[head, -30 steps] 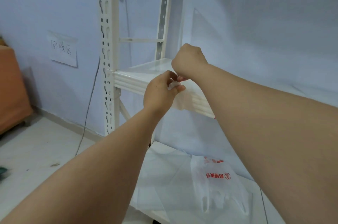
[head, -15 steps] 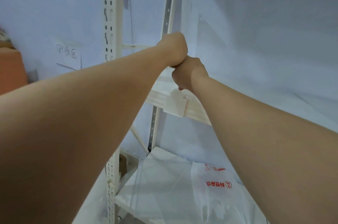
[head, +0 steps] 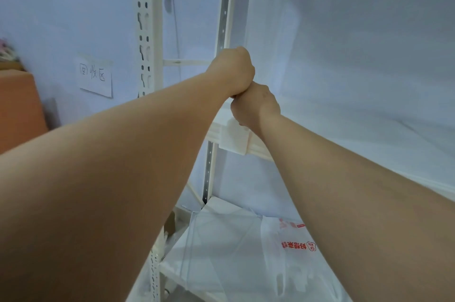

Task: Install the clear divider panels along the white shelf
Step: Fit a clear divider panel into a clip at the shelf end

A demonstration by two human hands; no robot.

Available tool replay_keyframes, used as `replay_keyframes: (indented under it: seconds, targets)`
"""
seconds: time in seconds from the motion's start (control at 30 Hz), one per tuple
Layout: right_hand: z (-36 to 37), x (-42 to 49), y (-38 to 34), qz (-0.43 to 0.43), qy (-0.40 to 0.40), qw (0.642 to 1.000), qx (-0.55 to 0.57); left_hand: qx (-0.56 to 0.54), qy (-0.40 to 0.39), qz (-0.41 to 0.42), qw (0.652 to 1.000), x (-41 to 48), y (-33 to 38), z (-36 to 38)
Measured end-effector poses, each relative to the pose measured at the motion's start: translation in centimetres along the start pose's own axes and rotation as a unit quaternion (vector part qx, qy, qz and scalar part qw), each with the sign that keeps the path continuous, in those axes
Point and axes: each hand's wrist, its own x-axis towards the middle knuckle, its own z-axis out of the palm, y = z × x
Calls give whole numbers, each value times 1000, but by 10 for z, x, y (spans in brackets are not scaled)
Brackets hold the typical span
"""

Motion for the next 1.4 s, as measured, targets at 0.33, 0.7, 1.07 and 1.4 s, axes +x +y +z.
replay_keyframes:
  seconds: [0.33, 0.7, 1.07, 1.4]
  targets:
    - [19, -4, 14, -10, 47, 996, -70, -4, -51, -37, 998, -3, 2, -4]
    - [9, 3, 42, -33, -99, 994, 22, -63, -34, -20, 997, 6, -4, 5]
    - [19, 4, 44, -31, -53, 998, 19, -10, -131, -30, 991, -9, -32, 45]
    - [10, 9, 43, -7, -125, 992, 23, -21, -153, -26, 988, -7, -29, 42]
